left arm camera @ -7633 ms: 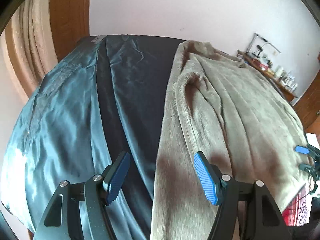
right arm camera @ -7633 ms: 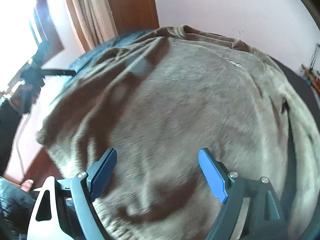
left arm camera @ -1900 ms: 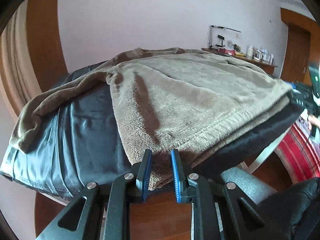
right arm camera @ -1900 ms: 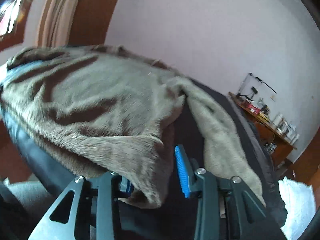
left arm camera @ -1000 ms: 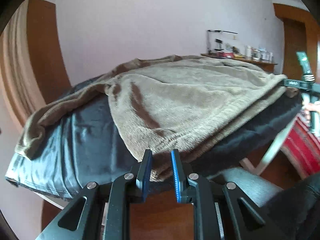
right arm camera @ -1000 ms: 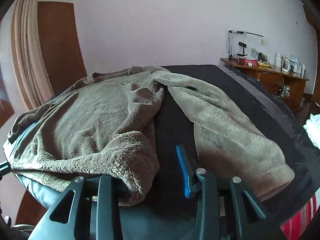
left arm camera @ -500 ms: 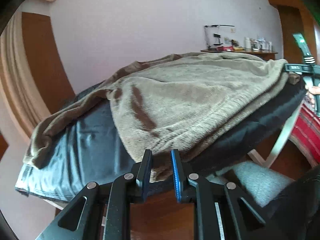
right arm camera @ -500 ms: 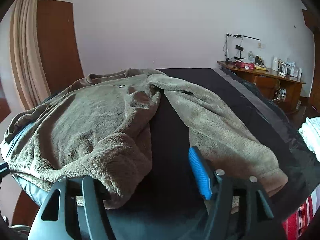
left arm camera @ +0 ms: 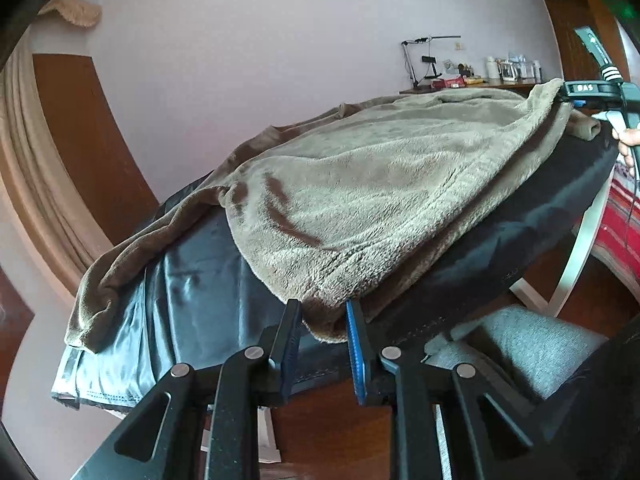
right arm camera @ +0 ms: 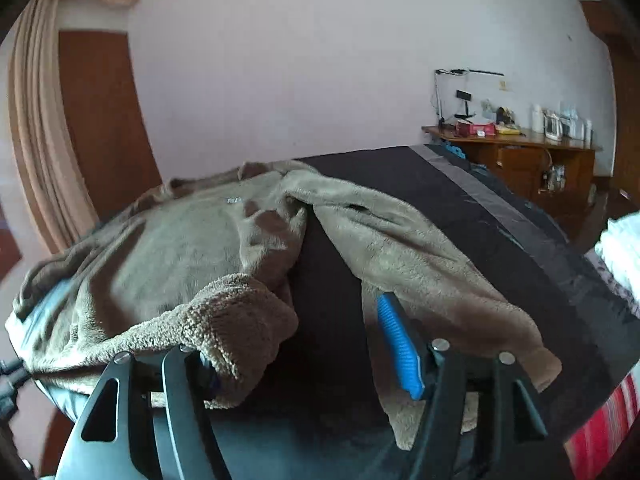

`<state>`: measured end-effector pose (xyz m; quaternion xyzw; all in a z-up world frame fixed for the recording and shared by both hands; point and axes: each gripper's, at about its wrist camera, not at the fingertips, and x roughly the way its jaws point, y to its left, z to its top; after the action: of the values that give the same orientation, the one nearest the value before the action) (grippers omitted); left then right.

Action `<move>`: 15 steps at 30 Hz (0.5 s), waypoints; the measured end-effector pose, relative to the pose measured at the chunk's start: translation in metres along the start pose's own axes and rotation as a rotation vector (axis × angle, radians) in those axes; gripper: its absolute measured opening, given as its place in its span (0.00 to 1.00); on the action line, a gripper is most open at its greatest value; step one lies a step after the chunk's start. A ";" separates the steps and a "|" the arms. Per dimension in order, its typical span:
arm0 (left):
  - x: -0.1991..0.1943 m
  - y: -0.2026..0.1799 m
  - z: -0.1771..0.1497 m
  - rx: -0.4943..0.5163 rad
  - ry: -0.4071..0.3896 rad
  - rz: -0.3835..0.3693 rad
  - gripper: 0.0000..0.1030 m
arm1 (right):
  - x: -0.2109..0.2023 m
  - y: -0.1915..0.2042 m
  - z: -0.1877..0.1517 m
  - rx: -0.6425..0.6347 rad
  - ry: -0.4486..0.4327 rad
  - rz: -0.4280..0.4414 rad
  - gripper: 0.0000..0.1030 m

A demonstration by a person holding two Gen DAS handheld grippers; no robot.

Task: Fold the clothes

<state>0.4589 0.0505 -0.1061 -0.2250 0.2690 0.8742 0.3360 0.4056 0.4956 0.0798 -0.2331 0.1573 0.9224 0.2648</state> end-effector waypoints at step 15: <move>0.029 0.059 0.021 -0.434 -0.060 0.113 0.55 | -0.004 0.022 -0.014 -0.203 -0.016 -0.079 0.64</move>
<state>0.3928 0.0403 -0.0879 -0.2505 0.0764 0.9353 0.2380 0.4008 0.4708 0.0737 -0.2572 0.0516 0.9243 0.2772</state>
